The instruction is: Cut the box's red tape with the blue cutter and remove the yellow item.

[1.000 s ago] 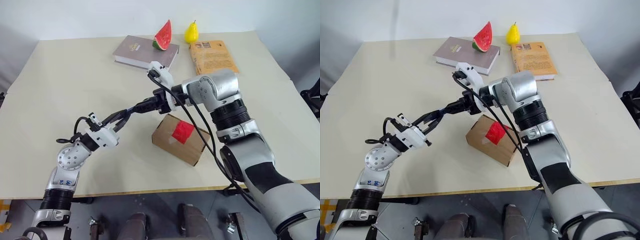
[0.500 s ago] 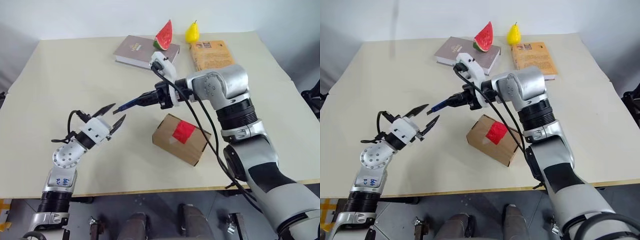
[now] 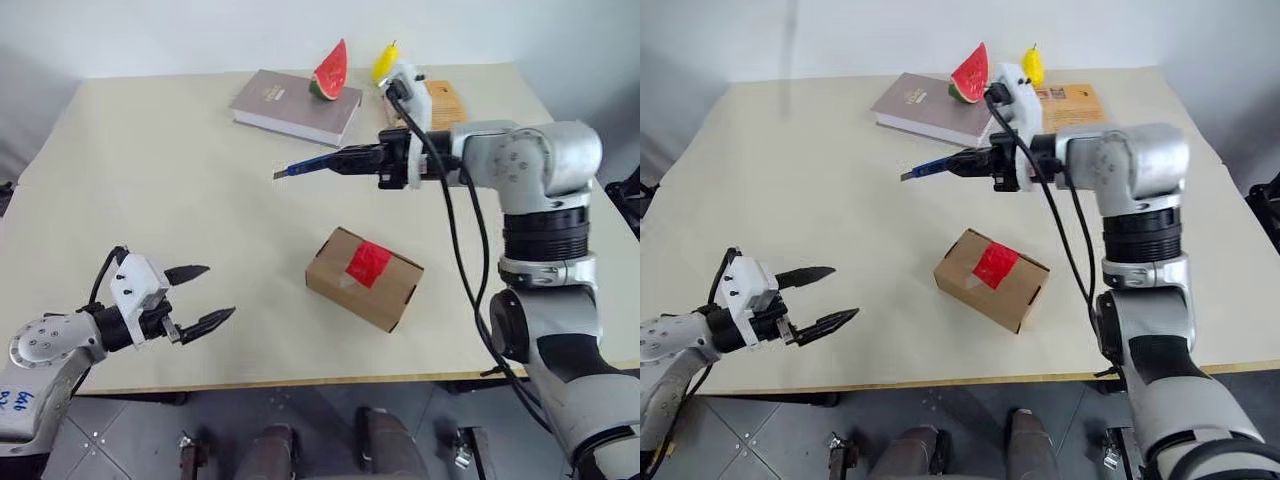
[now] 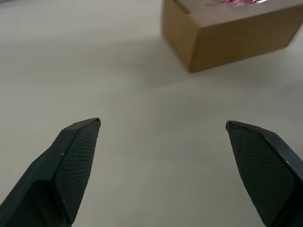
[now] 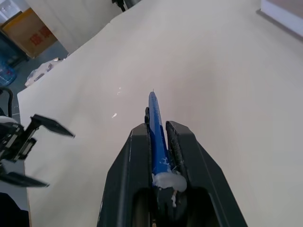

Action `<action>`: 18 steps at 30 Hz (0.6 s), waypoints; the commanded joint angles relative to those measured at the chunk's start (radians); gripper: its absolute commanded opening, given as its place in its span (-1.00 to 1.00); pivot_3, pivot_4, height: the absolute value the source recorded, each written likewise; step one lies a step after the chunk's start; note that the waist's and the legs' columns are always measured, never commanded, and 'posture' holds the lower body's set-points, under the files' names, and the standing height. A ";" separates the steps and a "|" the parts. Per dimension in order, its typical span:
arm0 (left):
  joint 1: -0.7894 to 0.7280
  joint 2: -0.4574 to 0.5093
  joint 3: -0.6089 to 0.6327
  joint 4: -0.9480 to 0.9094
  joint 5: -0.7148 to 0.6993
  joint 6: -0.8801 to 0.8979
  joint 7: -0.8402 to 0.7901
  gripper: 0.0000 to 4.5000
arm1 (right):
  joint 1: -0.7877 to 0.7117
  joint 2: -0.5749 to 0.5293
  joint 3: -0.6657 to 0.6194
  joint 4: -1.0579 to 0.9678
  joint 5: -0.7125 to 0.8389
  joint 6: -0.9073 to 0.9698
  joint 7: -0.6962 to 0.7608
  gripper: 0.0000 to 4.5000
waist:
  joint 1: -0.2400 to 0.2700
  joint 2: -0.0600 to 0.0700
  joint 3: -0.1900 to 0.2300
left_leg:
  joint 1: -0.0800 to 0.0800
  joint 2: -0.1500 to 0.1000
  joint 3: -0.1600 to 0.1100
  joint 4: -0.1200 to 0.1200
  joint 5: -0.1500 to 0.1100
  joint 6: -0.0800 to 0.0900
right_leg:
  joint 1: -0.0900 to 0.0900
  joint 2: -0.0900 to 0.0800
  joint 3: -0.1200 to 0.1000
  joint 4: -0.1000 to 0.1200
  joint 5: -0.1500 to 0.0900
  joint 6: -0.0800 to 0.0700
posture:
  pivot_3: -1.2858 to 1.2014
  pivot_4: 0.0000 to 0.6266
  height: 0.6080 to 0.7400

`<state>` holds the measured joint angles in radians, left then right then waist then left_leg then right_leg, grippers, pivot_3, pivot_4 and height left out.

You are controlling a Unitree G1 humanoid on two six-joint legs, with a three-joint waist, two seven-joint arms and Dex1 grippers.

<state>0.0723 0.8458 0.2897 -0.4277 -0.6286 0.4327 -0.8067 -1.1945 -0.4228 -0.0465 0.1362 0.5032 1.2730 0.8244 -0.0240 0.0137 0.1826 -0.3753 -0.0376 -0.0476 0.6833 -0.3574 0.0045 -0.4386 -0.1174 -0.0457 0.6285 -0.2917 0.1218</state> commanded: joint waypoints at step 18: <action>-0.579 -0.374 -0.457 0.109 0.096 0.309 0.234 -0.46 | 0.314 -0.383 -0.005 -0.489 0.097 0.015 -0.049 -0.93 | 0.020 -0.002 0.000 | 0.003 -0.003 0.011 0.002 0.002 0.004 | 0.001 0.004 -0.001 0.000 0.002 0.004 | 0.03 -0.52 1.00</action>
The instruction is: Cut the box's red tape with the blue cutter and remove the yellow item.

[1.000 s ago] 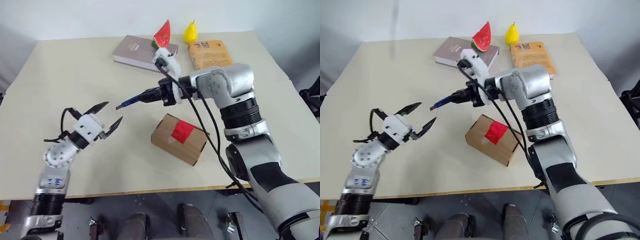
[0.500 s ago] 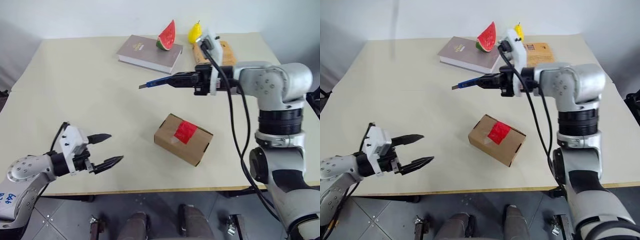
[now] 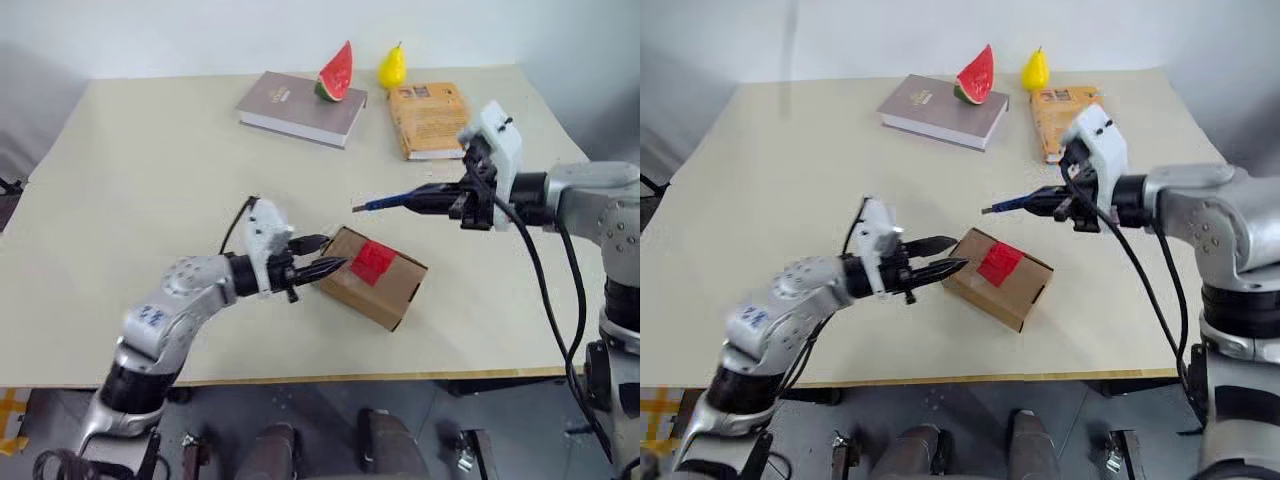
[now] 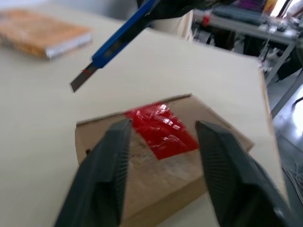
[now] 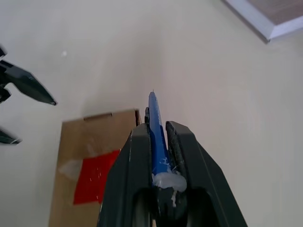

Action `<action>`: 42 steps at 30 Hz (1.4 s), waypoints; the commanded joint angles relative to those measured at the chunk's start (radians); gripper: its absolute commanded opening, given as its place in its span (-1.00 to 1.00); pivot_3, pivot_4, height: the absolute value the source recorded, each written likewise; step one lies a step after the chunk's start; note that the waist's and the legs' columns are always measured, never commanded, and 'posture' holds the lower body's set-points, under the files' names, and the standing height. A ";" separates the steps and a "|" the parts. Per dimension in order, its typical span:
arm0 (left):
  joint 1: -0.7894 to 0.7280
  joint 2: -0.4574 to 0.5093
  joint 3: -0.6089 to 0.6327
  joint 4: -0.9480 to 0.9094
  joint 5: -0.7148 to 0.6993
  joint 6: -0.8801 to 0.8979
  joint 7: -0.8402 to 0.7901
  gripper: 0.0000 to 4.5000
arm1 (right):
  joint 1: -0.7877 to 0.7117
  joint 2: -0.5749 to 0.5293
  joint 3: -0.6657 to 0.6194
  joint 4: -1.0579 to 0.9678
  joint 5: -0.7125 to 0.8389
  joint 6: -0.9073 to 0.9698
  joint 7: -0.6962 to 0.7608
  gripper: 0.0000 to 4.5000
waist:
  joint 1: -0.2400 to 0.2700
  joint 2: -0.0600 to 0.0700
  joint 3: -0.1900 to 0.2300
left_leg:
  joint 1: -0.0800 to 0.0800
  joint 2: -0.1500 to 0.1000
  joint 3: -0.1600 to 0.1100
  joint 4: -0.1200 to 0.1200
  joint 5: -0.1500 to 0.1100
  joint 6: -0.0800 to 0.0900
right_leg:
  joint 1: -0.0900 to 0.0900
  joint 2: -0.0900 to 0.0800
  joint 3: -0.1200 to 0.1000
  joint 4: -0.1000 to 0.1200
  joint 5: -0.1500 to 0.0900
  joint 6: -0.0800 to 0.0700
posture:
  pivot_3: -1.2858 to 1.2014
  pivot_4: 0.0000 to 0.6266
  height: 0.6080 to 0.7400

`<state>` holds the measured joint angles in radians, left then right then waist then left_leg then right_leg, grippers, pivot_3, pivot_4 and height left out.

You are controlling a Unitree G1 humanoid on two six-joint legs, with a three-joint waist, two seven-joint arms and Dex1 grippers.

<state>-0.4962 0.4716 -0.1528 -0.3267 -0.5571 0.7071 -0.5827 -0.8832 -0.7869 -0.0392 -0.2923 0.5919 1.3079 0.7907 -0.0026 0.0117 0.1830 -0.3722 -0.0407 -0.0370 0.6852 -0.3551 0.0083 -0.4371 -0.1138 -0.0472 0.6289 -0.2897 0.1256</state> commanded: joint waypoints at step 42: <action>-0.091 -0.097 -0.059 0.114 0.142 0.183 0.034 -1.00 | 0.085 -0.229 0.063 -0.122 0.028 -0.065 0.028 -0.93 | 0.027 0.000 0.000 | 0.001 -0.001 -0.004 0.008 -0.001 0.001 | 0.008 -0.001 -0.001 -0.002 0.000 0.001 | 0.03 -0.52 1.00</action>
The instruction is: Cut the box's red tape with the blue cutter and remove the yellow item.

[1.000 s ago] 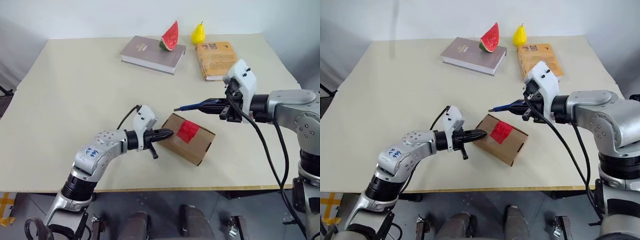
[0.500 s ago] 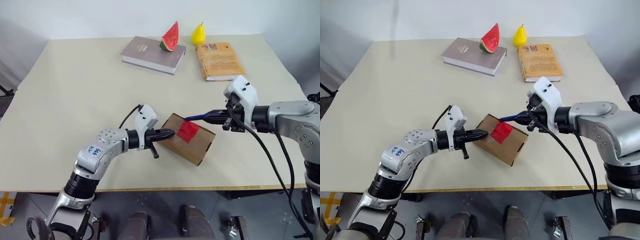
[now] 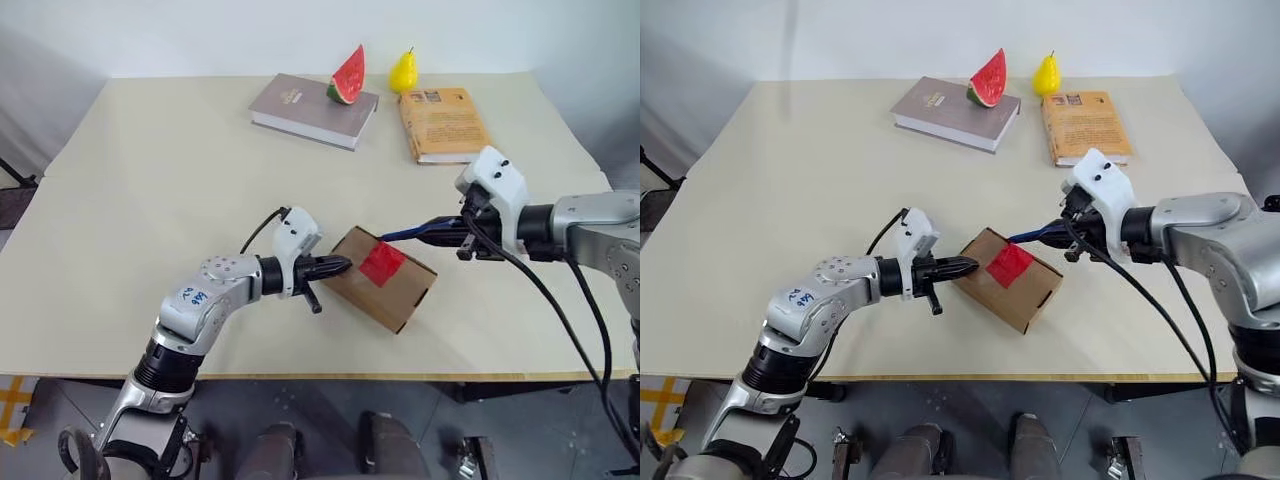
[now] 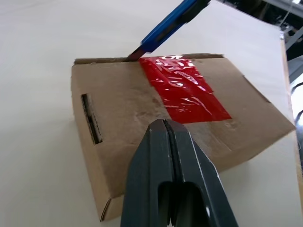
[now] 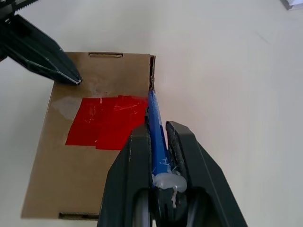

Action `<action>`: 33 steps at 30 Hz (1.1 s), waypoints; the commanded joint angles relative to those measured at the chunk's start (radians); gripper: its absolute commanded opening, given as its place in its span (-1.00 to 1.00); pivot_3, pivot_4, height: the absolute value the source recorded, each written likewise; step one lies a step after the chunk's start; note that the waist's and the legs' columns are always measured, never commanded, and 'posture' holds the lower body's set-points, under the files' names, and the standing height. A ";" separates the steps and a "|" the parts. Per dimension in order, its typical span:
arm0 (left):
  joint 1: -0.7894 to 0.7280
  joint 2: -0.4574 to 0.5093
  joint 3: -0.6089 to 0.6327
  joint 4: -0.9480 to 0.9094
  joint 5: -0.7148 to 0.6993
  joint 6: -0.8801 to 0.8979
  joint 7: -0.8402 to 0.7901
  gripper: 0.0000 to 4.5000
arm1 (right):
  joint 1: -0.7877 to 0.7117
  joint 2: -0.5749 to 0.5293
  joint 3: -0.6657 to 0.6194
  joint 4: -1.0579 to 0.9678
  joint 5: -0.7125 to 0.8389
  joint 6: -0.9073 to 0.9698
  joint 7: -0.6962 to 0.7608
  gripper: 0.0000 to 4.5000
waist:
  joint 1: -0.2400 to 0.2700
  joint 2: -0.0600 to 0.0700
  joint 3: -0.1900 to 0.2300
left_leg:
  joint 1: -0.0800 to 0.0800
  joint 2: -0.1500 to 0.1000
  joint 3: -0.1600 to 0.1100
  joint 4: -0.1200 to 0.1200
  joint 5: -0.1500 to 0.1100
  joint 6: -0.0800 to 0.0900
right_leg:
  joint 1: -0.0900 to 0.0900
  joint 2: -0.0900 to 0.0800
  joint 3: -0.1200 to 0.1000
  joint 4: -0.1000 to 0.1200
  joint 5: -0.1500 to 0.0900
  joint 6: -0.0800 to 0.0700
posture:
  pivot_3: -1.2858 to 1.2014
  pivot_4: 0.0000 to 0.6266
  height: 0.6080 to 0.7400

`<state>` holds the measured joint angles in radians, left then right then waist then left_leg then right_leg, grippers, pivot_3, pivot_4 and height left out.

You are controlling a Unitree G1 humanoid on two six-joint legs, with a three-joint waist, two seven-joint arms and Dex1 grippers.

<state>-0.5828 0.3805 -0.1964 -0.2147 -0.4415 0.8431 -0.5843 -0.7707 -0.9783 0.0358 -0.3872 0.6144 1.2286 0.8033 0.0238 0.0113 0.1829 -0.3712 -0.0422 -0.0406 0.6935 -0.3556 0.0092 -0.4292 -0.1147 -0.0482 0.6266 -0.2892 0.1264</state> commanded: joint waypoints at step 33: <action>-0.134 -0.116 -0.141 0.070 0.095 0.426 0.232 -1.00 | -0.103 -0.156 -0.055 -0.107 0.247 0.386 -0.070 -0.93 | 0.012 -0.006 -0.004 | 0.001 -0.002 -0.004 0.004 0.000 0.001 | 0.004 -0.001 0.003 -0.002 0.000 0.000 | 0.03 -0.52 1.00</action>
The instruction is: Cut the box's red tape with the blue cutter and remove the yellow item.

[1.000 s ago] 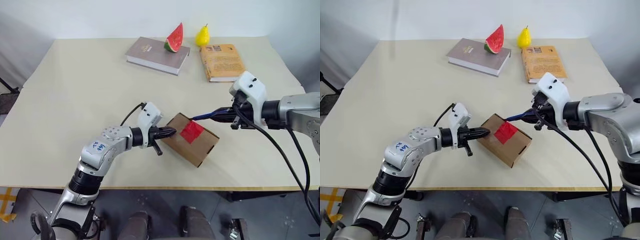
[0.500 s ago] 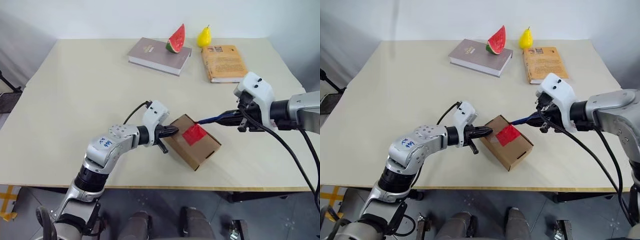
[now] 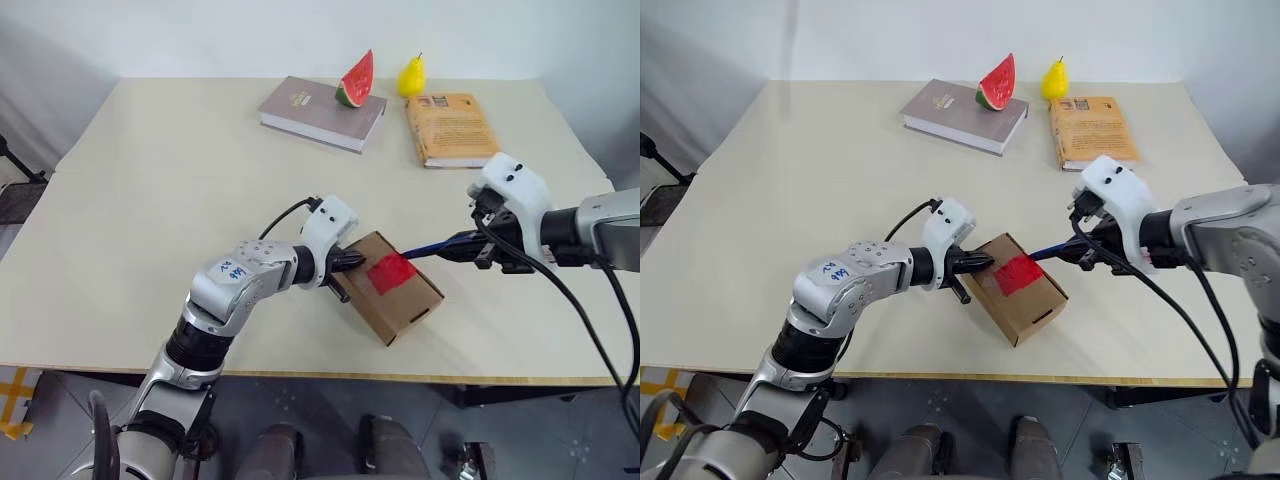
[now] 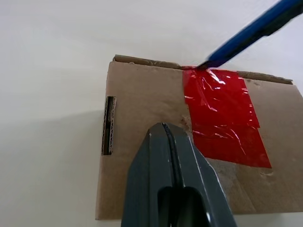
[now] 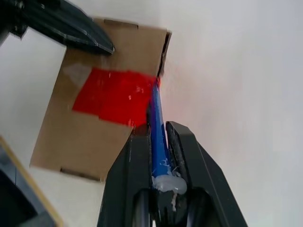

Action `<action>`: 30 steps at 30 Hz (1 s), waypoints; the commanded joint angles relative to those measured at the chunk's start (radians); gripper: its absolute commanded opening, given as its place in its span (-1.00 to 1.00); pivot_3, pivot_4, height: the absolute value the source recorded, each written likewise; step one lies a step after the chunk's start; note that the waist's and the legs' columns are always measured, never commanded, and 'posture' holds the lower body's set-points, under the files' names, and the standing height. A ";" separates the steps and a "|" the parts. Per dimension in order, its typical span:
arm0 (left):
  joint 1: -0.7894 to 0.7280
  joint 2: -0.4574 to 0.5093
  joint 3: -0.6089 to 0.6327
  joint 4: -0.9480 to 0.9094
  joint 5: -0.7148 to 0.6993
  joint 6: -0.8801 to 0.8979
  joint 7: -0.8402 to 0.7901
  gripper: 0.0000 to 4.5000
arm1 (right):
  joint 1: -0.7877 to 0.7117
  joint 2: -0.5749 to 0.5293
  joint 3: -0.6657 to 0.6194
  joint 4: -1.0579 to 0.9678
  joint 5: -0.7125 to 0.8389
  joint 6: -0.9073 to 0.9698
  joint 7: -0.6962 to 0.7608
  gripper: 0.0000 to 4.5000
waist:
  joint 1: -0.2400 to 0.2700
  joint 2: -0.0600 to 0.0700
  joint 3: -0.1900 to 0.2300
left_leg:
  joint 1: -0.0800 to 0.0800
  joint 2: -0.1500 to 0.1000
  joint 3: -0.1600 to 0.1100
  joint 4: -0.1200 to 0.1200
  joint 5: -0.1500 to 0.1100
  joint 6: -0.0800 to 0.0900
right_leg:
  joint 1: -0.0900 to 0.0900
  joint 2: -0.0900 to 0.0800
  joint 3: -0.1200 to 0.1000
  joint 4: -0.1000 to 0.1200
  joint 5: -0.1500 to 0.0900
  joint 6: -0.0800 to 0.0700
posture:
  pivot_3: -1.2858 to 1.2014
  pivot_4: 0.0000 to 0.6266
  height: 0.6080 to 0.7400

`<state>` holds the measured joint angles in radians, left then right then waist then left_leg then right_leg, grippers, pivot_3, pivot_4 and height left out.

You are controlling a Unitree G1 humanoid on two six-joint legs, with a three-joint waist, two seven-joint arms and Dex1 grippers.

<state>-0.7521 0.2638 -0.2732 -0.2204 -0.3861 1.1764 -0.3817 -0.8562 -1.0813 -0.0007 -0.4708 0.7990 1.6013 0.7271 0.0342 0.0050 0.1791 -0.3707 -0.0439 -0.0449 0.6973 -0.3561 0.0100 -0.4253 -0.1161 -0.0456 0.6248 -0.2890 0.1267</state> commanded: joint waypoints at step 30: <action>0.017 -0.043 -0.068 0.149 0.088 0.088 0.066 -1.00 | 0.053 -0.104 -0.035 -0.007 0.393 0.013 -0.232 -0.93 | 0.012 -0.009 -0.008 | 0.016 0.002 0.000 -0.001 -0.002 0.002 | 0.018 0.000 0.006 -0.009 -0.001 -0.002 | 0.03 -0.52 1.00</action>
<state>-0.7816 0.2077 -0.2963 -0.1566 -0.3486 1.1994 -0.3542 -0.8090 -1.1571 -0.0086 -0.4441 1.1237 1.6089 0.4622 0.0465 -0.0035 0.1713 -0.3554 -0.0417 -0.0451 0.6959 -0.3581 0.0124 -0.4078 -0.1164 -0.0393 0.6148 -0.2899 0.1251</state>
